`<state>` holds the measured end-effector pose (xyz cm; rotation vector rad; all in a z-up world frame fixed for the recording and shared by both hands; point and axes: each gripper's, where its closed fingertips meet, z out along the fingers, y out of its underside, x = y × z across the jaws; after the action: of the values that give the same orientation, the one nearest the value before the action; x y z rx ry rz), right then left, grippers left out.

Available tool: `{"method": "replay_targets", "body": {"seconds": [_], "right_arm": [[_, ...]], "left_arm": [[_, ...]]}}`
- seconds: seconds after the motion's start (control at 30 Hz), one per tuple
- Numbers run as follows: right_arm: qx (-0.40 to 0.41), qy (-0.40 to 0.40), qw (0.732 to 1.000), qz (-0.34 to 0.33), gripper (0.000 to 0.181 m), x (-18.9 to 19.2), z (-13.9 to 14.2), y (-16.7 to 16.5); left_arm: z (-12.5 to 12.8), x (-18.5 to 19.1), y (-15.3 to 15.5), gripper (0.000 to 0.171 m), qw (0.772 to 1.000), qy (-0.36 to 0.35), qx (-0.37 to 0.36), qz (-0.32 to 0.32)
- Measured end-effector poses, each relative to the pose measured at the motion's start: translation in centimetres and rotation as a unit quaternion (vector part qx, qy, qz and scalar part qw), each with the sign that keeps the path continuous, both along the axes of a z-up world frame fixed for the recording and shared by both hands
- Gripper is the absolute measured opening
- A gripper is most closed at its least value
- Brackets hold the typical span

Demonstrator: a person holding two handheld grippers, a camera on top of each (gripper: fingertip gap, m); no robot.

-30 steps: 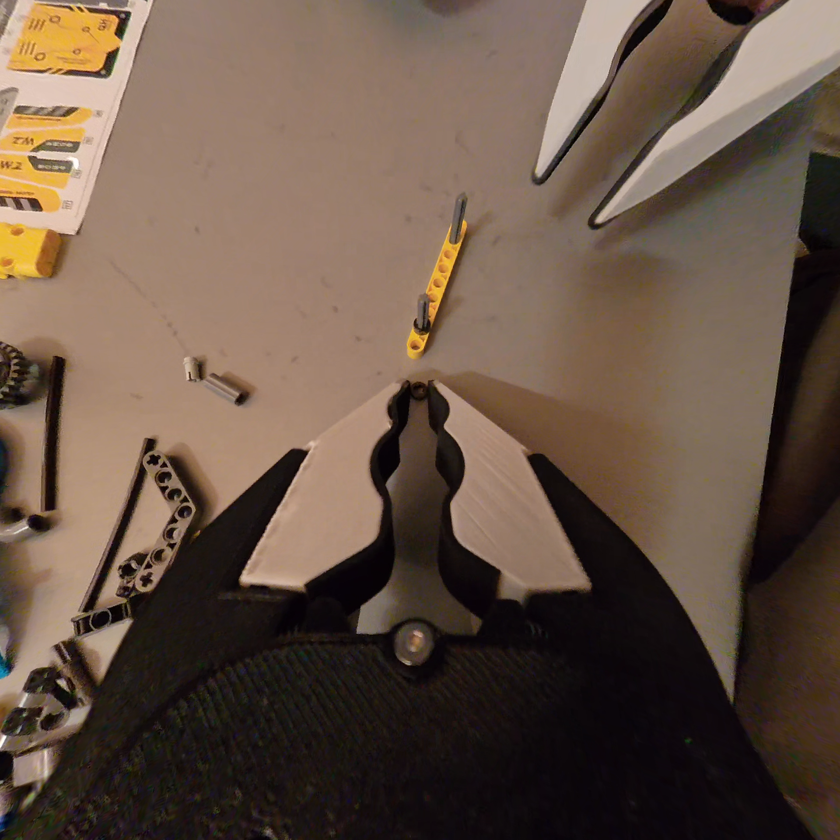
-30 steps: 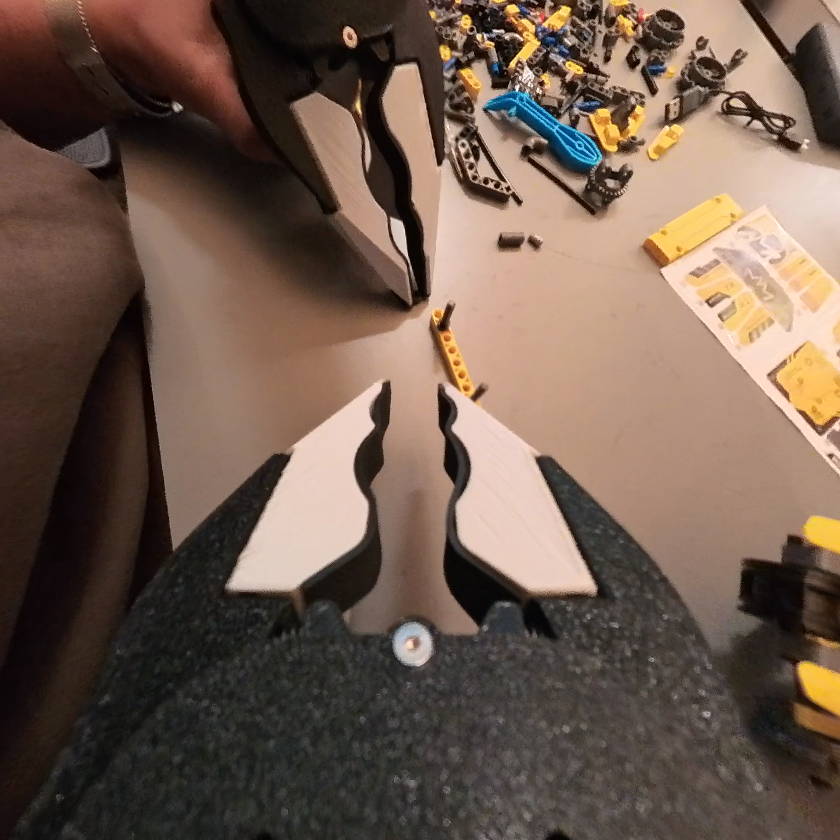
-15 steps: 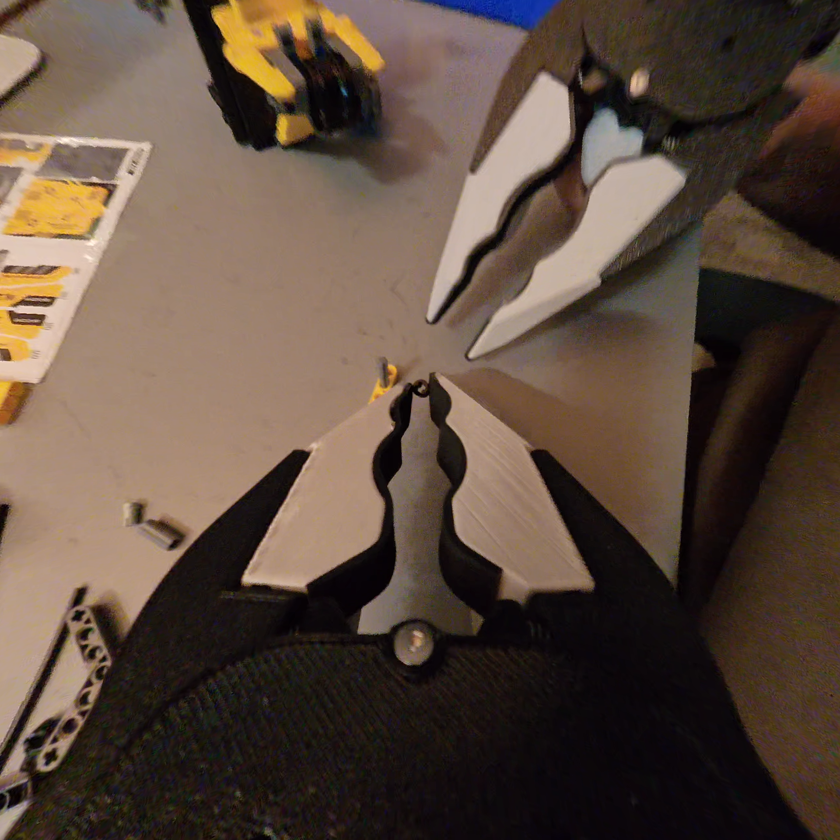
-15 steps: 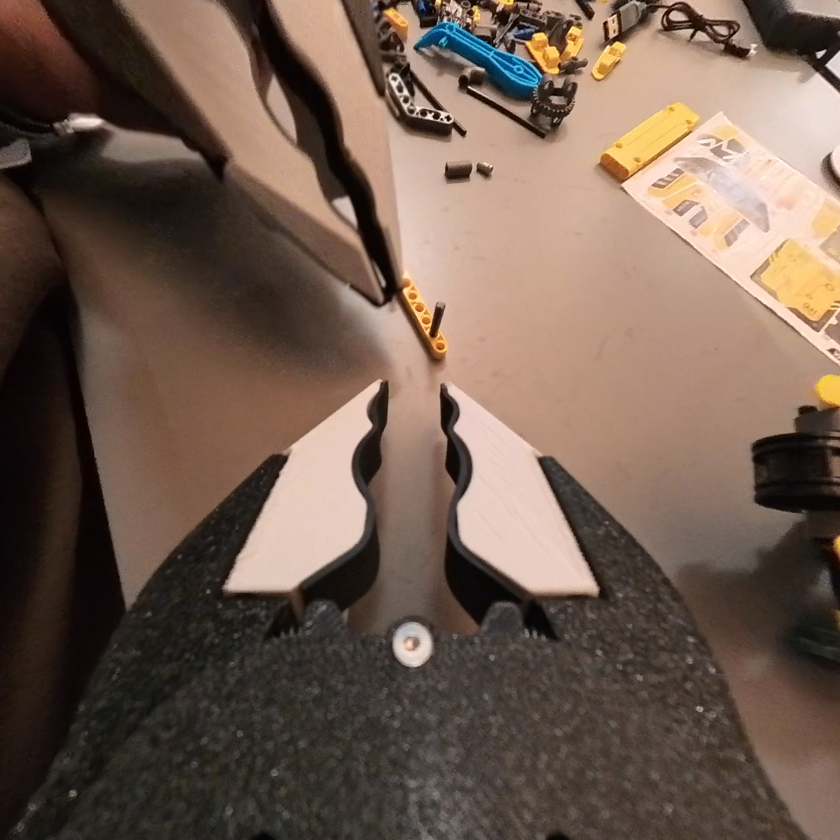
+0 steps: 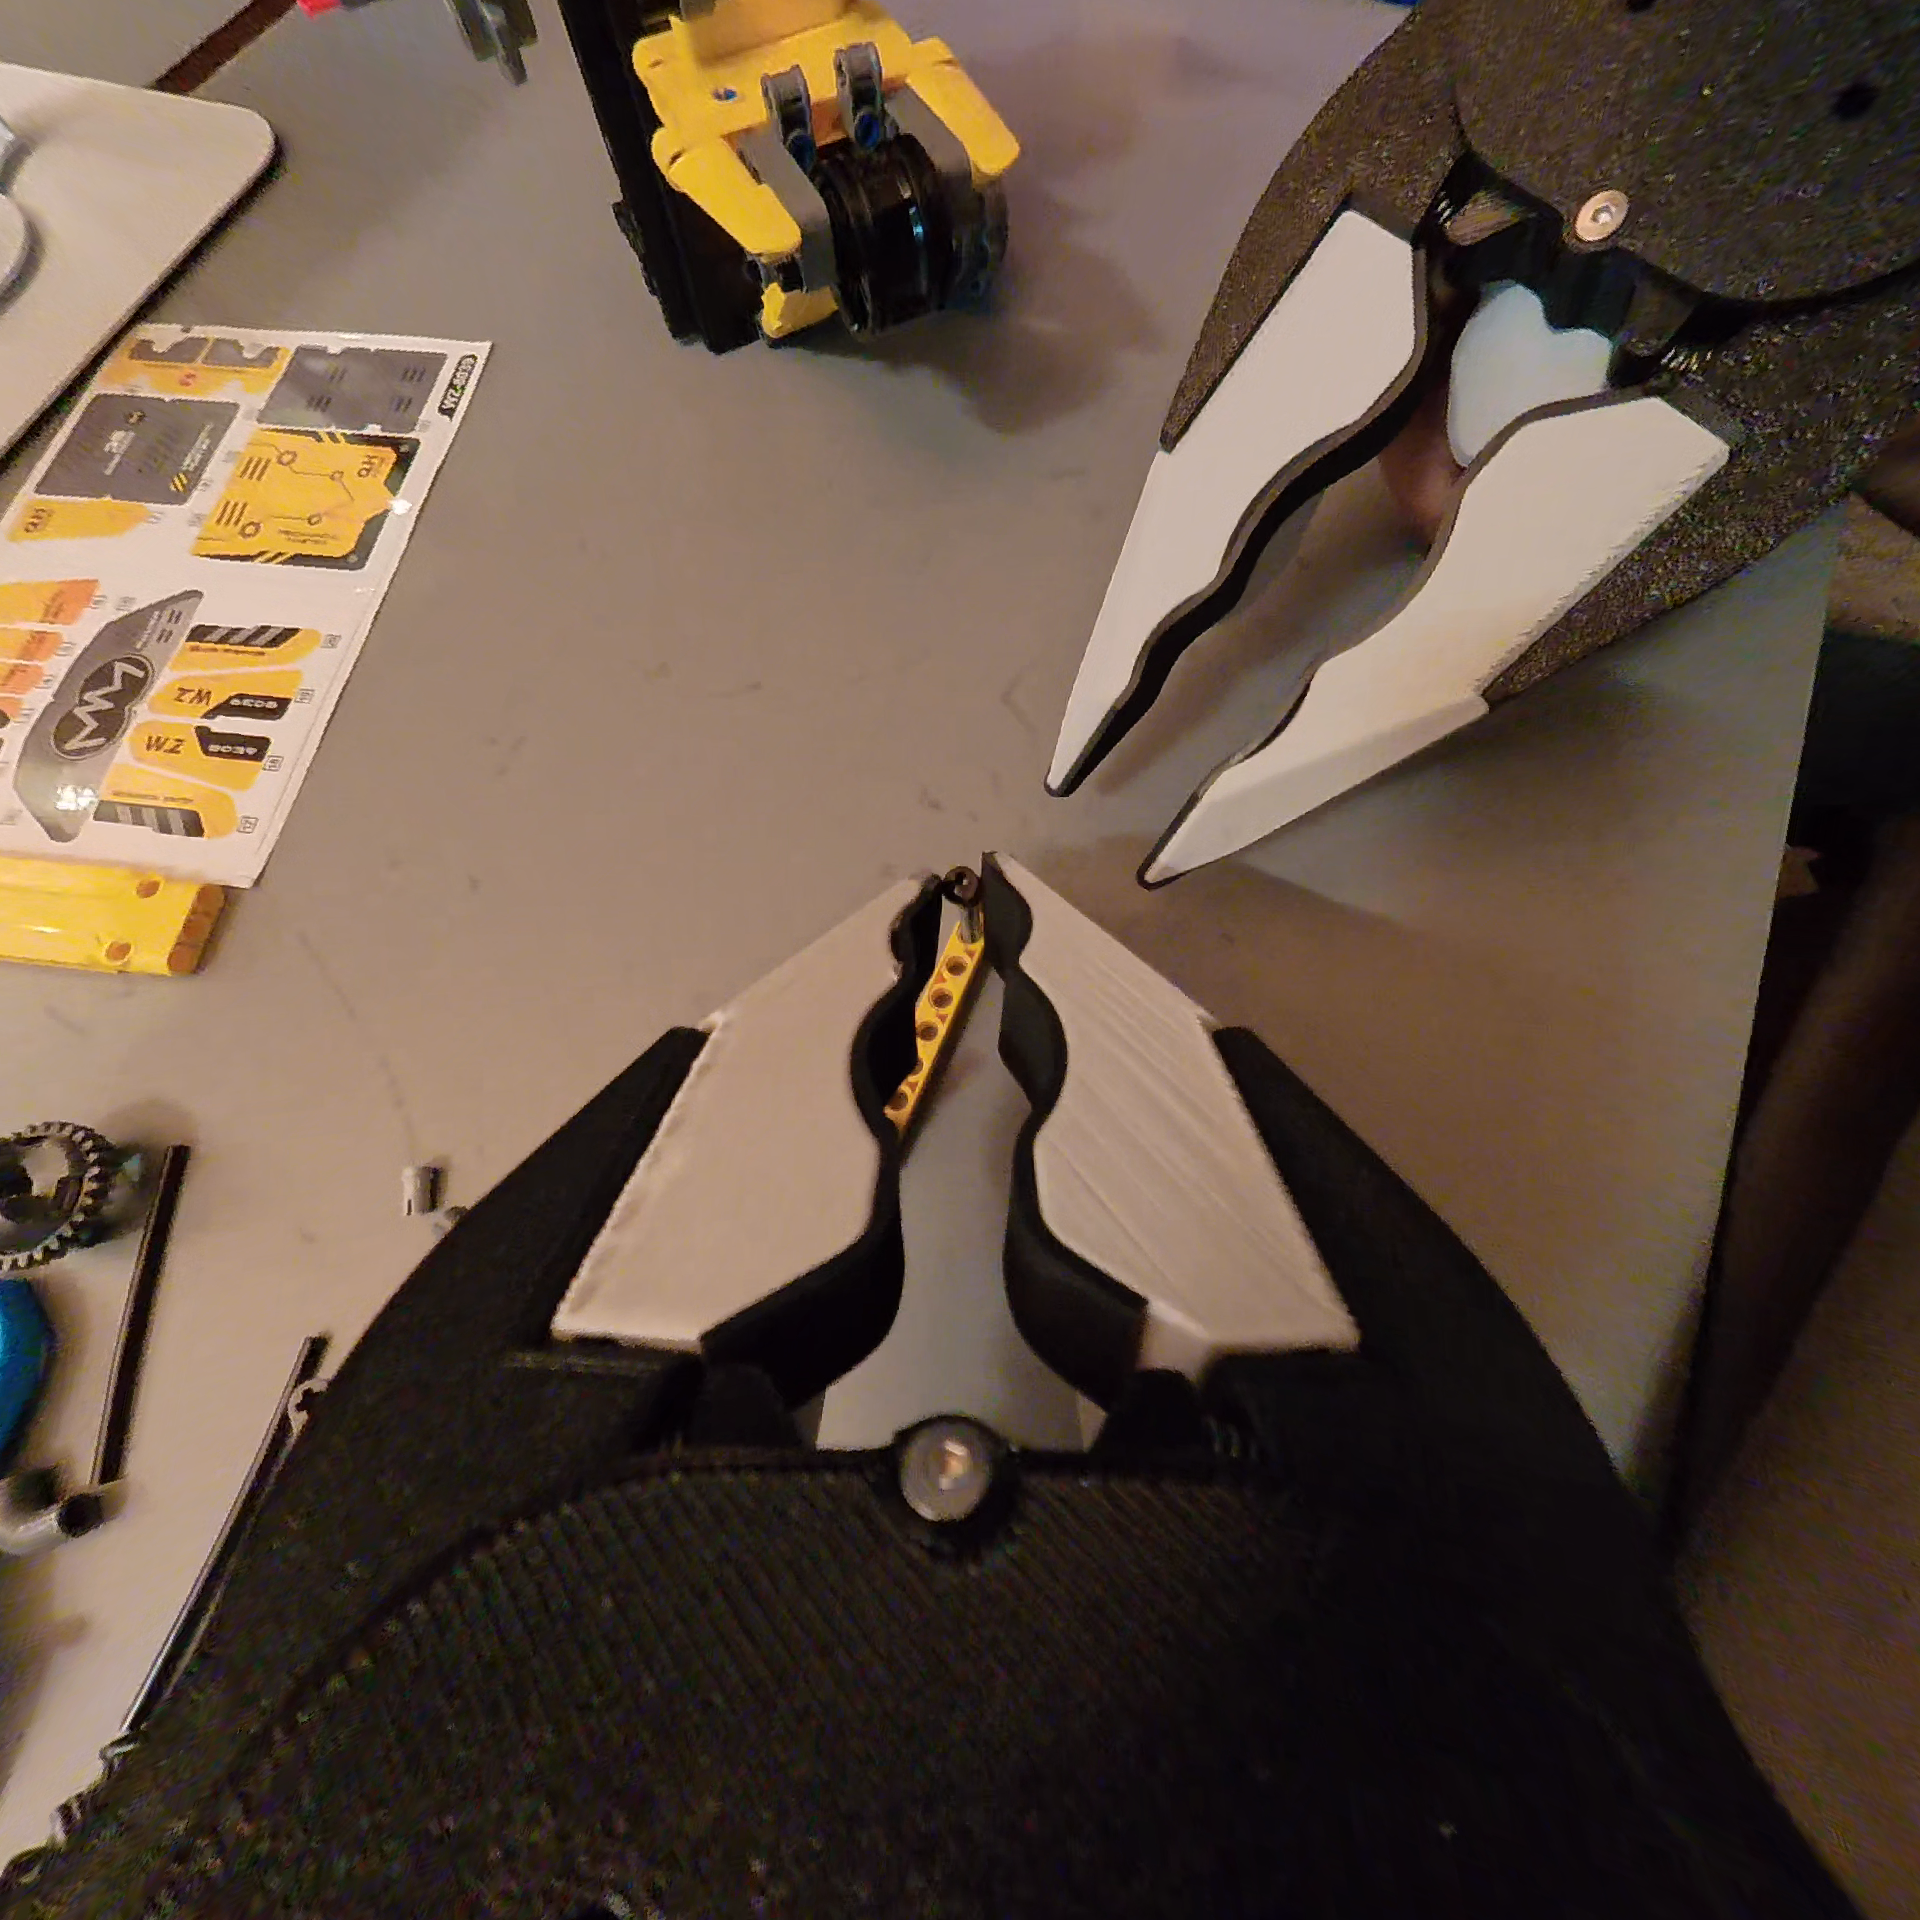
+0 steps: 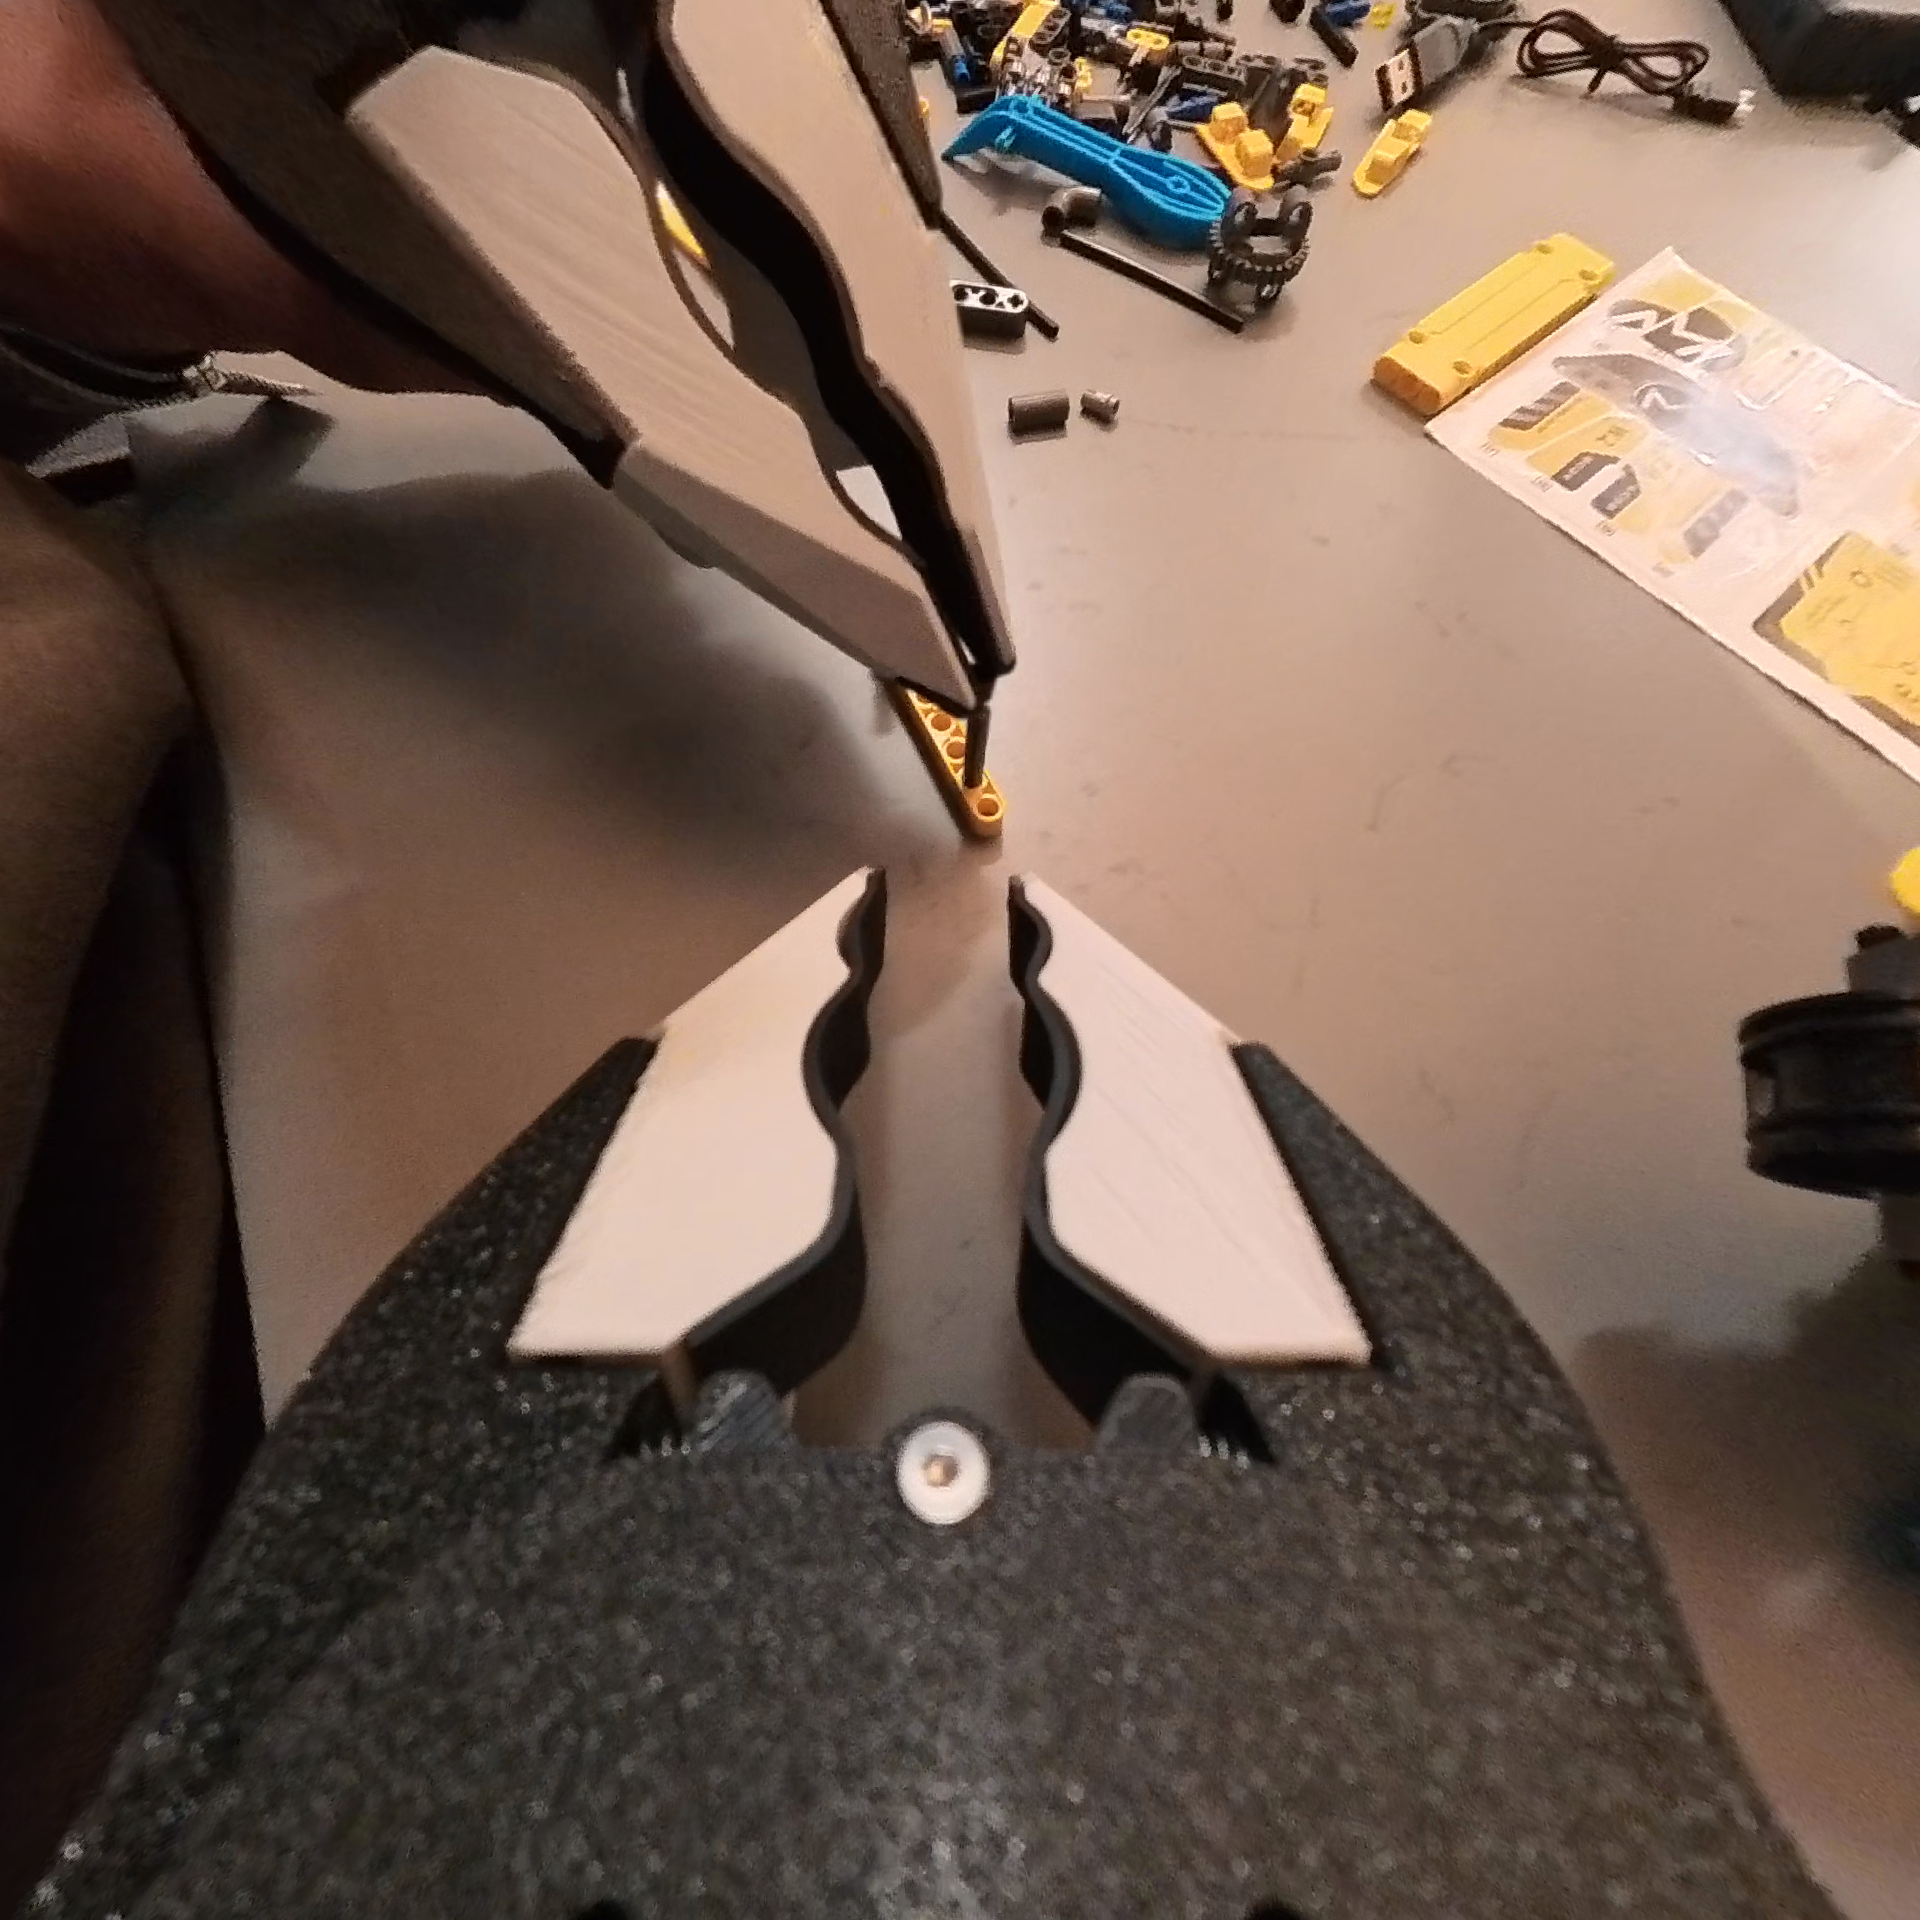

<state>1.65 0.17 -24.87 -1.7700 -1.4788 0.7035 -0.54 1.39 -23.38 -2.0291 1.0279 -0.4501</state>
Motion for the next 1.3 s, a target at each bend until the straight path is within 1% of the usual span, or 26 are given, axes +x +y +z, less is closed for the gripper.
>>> {"method": "replay_targets", "body": {"seconds": [0.13, 0.3, 0.37, 0.5, 0.67, 0.97, 1.1, 1.3], "right_arm": [[0.004, -0.008, 1.000, 0.007, 0.023, -0.1, -0.2, 0.0], [0.001, 0.012, 1.000, 0.011, 0.022, -0.5, 0.4, 0.8], [-0.001, 0.018, 1.000, 0.016, 0.021, -0.7, 0.6, 1.0], [0.011, 0.025, 0.999, 0.036, 0.016, -1.4, 0.9, 1.0], [0.017, 0.009, 0.998, 0.063, 0.015, -2.1, 0.4, 1.1], [0.003, -0.001, 0.996, 0.090, 0.008, -2.9, 0.0, 1.2], [0.005, -0.007, 0.996, 0.092, 0.004, -3.0, -0.2, 1.1], [-0.002, -0.017, 0.996, 0.093, 0.005, -3.0, -0.5, 1.1]], "left_arm": [[-0.1, 0.1, -0.1, 0.006, 1.000, 0.008, 0.000, 0.001], [0.5, -0.2, 0.1, 0.006, 1.000, 0.008, 0.012, 0.004], [0.7, -0.1, -0.1, 0.006, 1.000, 0.001, 0.012, -0.004], [0.6, -0.7, -0.1, 0.007, 0.999, 0.027, 0.028, -0.009], [1.2, -0.4, -0.7, 0.006, 0.999, -0.015, 0.017, -0.029], [0.2, -0.1, -0.3, 0.007, 1.000, -0.002, 0.010, -0.029], [0.2, 0.0, -0.1, 0.007, 0.999, -0.008, 0.008, -0.030], [0.1, 0.0, 0.0, 0.006, 0.999, -0.008, 0.004, -0.035]]}}
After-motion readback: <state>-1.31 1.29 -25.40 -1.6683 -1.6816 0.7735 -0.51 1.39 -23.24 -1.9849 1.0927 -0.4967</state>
